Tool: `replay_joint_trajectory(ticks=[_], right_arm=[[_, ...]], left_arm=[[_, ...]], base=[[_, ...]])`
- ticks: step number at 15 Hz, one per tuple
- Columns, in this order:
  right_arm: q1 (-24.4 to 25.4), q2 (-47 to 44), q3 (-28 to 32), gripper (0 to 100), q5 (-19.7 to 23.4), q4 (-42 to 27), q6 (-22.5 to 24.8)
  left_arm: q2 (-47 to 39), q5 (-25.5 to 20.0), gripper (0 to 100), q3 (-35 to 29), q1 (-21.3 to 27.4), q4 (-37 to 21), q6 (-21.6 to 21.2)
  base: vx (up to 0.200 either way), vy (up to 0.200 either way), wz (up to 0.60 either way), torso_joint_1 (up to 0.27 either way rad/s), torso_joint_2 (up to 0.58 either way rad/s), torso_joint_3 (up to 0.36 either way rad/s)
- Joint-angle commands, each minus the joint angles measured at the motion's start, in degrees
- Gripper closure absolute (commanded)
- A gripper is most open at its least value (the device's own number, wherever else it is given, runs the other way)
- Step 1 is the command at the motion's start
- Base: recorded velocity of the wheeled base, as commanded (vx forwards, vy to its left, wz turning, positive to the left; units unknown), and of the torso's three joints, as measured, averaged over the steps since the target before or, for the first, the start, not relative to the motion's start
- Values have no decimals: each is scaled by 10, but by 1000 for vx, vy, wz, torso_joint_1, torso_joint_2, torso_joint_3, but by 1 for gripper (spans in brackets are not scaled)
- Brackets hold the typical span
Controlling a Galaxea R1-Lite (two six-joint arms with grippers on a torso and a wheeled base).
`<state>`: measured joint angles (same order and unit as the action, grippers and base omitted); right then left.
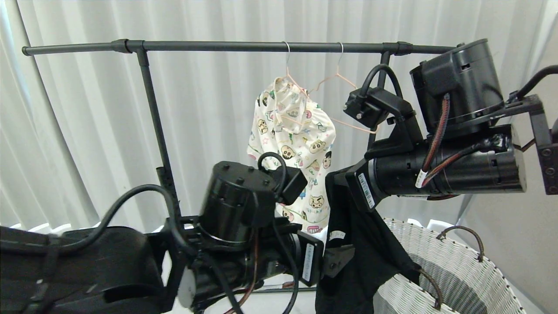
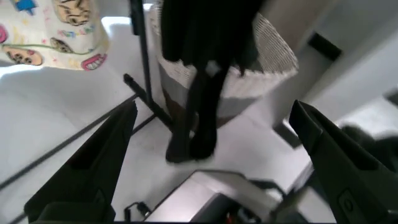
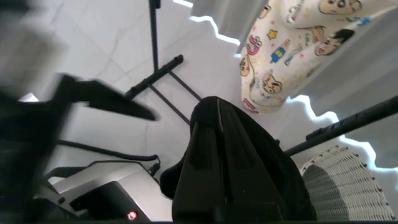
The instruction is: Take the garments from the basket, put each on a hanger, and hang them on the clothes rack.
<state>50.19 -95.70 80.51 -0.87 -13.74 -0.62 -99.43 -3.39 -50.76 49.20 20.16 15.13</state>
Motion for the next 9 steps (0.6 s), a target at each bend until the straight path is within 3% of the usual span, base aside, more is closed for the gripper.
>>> replay_joint_trajectory(ticks=[1,4,7,9], right_arm=[[4,4,0,100,0,0,0],[3,7,-1,100,1,0,-1],[3,8,0,100,1,1,-6],[3,8,-1,100,1,1,-6]], left_arm=[[-82,32,0,-34,-1,0,17],[-83,32,0,-12,-3,0,23],[-77,33,0,-3,-7,27,69],[-63,31,0,20,-14,38,69]], base=[[0,0,0,0,0,0],[0,0,0,0,0,0],[0,0,0,0,0,0],[0,0,0,0,0,0]])
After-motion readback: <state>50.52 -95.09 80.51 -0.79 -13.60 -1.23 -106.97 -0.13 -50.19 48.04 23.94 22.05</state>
